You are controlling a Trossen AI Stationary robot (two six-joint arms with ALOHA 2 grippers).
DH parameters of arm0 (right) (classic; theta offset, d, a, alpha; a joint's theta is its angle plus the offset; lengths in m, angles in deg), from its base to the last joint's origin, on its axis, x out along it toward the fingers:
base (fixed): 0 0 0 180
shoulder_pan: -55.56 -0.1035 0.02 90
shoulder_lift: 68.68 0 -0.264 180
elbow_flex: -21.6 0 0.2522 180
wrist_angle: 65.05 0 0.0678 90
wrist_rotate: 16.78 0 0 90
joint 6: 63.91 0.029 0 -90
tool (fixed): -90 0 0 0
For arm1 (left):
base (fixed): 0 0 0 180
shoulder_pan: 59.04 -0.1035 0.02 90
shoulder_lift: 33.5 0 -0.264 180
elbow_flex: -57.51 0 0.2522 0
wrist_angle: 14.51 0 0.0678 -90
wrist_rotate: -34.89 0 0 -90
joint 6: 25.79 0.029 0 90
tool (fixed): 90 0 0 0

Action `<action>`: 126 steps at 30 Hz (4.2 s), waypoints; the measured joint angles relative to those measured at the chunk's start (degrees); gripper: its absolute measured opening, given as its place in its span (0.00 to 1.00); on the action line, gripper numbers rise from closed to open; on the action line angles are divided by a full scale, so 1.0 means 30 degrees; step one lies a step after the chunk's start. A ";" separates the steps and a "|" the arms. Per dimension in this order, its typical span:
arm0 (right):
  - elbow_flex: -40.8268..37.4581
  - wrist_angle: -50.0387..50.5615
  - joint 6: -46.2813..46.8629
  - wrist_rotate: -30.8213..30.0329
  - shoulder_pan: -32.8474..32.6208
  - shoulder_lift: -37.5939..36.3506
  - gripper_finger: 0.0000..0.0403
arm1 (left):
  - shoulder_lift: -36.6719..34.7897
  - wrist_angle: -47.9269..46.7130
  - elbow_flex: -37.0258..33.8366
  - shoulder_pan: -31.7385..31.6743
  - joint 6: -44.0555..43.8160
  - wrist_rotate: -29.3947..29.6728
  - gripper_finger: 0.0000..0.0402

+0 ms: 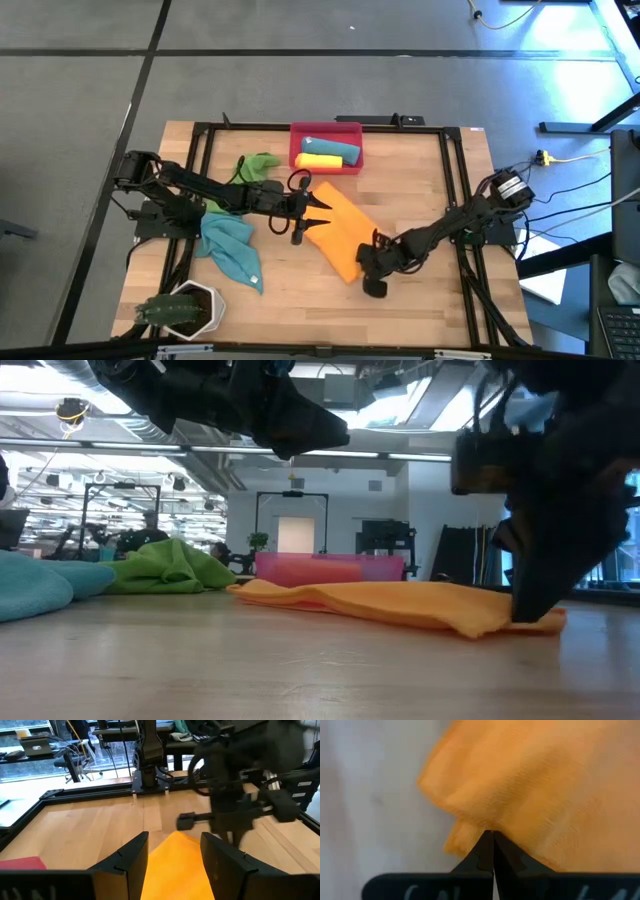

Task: Roll microfiber towels into tight, uniform cylinder then place into a basket
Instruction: Roll the orange microfiber cloth

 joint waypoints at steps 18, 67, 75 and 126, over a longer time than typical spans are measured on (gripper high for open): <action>0.1960 0.9619 -0.0295 -0.4151 -0.0615 -0.3430 0.10 | 0.0000 -0.0432 0.0000 0.0044 -0.0095 -0.0015 0.42; 0.0863 -0.7366 -1.1217 -0.4996 -0.2356 0.4004 0.29 | 0.0000 -0.0552 0.0000 0.0040 -0.0109 -0.0015 0.42; 0.1047 -0.7089 -1.1146 -0.5433 -0.2310 0.4041 0.03 | 0.0000 -0.0570 0.0000 0.0044 -0.0109 0.0007 0.42; 0.1541 0.6005 -0.7800 -1.1940 -0.0411 -0.5242 0.00 | 0.0109 -1.4301 0.0281 0.0579 0.1534 0.3177 0.50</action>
